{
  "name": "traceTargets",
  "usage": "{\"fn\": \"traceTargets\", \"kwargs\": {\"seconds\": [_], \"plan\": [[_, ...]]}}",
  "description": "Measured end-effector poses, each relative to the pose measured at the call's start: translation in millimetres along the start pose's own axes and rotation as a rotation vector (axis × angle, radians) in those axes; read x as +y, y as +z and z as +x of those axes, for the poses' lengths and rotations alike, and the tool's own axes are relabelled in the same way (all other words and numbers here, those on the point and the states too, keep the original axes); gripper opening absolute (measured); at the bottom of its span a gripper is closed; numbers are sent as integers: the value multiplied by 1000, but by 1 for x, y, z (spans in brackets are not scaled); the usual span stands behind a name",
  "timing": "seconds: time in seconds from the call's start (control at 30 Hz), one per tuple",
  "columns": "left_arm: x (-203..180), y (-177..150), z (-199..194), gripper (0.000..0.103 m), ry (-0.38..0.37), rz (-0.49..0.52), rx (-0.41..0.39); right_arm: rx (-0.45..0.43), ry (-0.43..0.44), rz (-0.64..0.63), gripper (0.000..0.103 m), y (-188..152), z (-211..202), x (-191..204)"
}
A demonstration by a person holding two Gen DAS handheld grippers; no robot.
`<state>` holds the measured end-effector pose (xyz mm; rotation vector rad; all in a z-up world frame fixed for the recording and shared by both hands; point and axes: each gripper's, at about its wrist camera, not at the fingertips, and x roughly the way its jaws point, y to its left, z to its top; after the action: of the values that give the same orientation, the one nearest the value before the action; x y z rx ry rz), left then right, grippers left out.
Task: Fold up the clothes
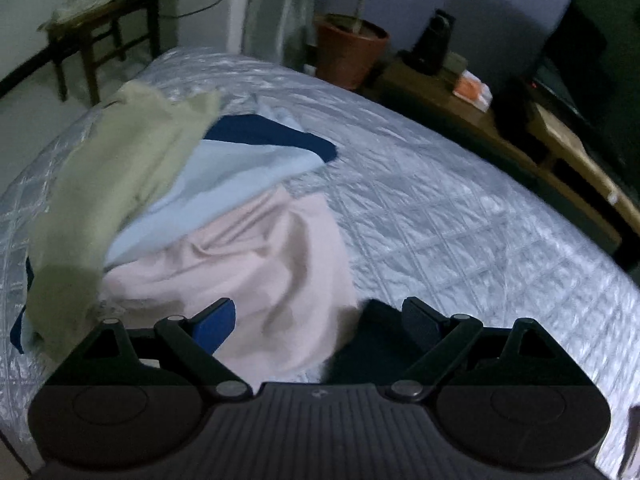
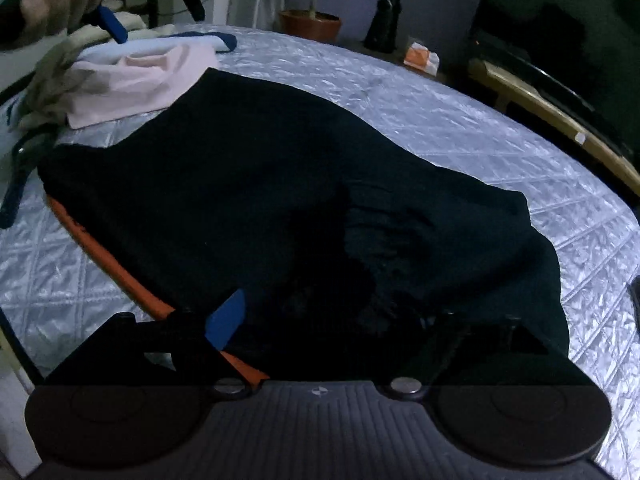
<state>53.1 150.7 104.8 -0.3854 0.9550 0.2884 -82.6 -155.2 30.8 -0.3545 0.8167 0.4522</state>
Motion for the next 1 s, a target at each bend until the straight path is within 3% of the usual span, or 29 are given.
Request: {"fn": "traceTargets", "kwargs": {"seconds": [0.03,0.07,0.2,0.37,0.43,0.53,0.73,0.83,0.87,0.9,0.93,1.0], "plan": [[3,2,0,89,-2,-13,-1,-6,3,6,75,0,-1,-1],[4,3,-1,89,-4,-16,-2,-11,5,12,56,0,-3,-2],[1,1,-2,89,-18,7,2,-24,39,147,45,7,-8,-22],[1,0,-2,89,-22,2,5,-79,133,447,33,8,-17,-64],[2,1,-2,89,-23,-2,5,-126,165,587,32,8,-22,-85],[2,0,-1,89,-23,0,7,-234,216,667,31,17,-31,-102],[-1,0,-1,89,-21,3,7,-273,192,389,31,52,-24,-60],[-1,-1,-1,89,-21,4,7,-159,196,306,35,42,14,-32],[0,-1,-1,89,-22,4,8,-106,211,323,39,37,27,-29],[0,-1,-1,89,-22,3,7,-118,226,344,42,34,26,-31],[2,0,-1,89,-23,0,6,-129,240,366,54,32,25,-32],[4,2,-1,89,-23,-9,6,-163,236,399,55,34,11,-37]]}}
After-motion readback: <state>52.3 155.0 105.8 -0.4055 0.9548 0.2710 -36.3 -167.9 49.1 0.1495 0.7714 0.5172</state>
